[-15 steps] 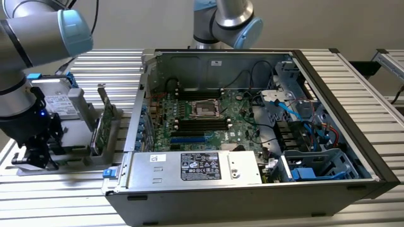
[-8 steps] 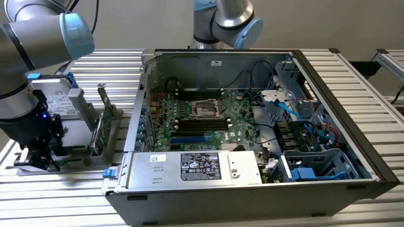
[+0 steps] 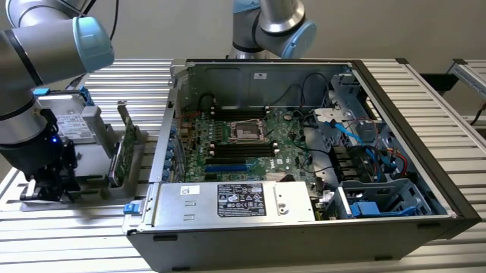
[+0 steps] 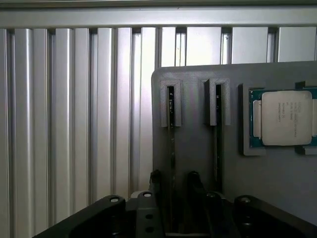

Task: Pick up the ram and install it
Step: 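Pick up the ram and move it above insertion slot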

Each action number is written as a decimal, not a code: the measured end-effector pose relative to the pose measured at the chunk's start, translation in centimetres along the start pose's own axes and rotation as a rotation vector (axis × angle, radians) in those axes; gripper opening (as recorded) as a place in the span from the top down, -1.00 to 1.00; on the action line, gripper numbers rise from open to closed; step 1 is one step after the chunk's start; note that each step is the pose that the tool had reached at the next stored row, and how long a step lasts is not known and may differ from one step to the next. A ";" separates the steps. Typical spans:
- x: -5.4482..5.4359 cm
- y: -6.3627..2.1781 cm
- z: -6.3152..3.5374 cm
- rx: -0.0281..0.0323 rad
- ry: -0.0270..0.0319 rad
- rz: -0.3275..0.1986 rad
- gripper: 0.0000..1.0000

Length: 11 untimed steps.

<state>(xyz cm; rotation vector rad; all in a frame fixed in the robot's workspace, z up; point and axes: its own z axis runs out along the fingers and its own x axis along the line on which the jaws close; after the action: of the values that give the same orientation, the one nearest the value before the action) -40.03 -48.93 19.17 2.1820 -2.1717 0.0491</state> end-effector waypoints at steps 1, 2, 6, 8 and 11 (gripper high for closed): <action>0.0 0.00 0.00 0.0000 0.0000 0.000 0.34; 0.0 0.00 0.00 0.0000 0.0000 0.000 0.46; 0.0 0.00 0.00 0.0000 0.0000 0.000 0.69; 0.0 0.00 0.00 0.0000 0.0000 0.000 0.71; 0.0 0.00 0.00 0.0000 0.0000 0.000 0.71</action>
<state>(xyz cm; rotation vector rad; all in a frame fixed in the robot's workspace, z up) -40.03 -48.93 19.17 2.1820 -2.1717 0.0492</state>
